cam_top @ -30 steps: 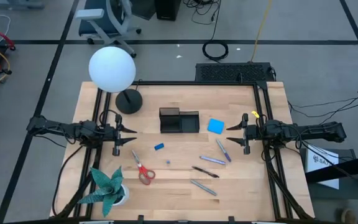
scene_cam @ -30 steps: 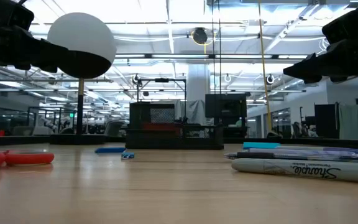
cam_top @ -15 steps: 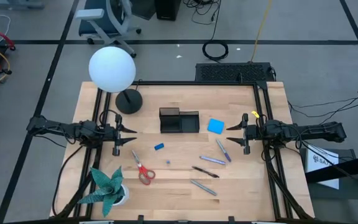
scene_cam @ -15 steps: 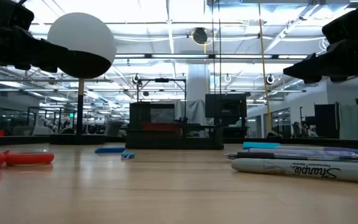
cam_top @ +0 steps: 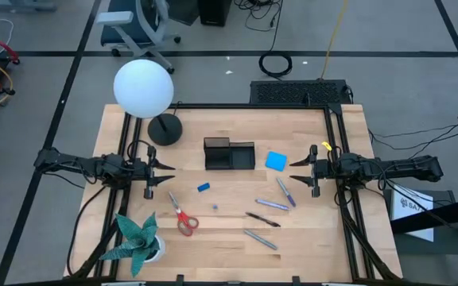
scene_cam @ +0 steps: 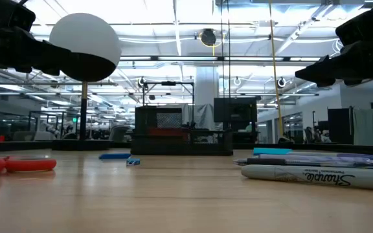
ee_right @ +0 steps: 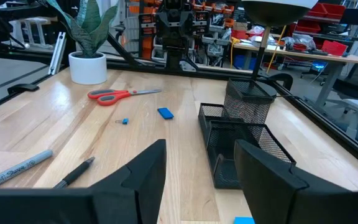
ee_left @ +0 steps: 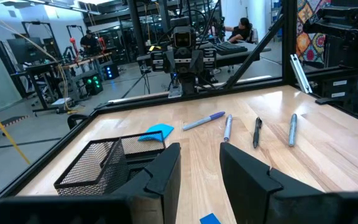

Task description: Pick and place office supplies into organizer

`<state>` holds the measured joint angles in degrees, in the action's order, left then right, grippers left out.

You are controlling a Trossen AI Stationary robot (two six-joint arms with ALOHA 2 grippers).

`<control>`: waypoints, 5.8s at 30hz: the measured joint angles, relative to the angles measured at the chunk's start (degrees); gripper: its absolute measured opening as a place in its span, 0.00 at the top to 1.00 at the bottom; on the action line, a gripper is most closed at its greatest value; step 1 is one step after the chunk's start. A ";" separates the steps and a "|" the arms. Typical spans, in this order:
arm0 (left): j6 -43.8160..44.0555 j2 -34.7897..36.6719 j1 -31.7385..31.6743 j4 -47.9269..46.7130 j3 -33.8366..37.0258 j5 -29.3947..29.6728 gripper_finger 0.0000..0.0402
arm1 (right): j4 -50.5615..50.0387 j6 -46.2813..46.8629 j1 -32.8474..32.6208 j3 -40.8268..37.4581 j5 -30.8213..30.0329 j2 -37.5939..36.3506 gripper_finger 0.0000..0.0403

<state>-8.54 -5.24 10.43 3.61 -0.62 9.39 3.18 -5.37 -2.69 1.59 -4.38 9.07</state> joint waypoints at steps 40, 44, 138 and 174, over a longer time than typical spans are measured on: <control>0.01 -0.01 -0.01 -0.02 0.01 0.00 0.70 | 0.00 0.02 0.01 -0.01 0.00 -0.01 0.55; 0.02 0.01 -0.01 0.01 0.01 0.01 0.70 | 0.00 0.00 0.01 0.00 0.00 -0.01 0.55; 0.01 -0.01 -0.01 0.01 0.01 -0.01 0.70 | 22.96 5.14 -0.95 3.08 -0.59 9.94 0.55; 0.02 0.00 0.00 0.00 0.01 -0.01 0.70 | -28.33 15.46 -13.57 51.15 -33.48 39.98 0.55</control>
<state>-8.52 -5.24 10.43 3.61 -0.60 9.39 -25.15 10.09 -16.26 52.75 -37.87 49.05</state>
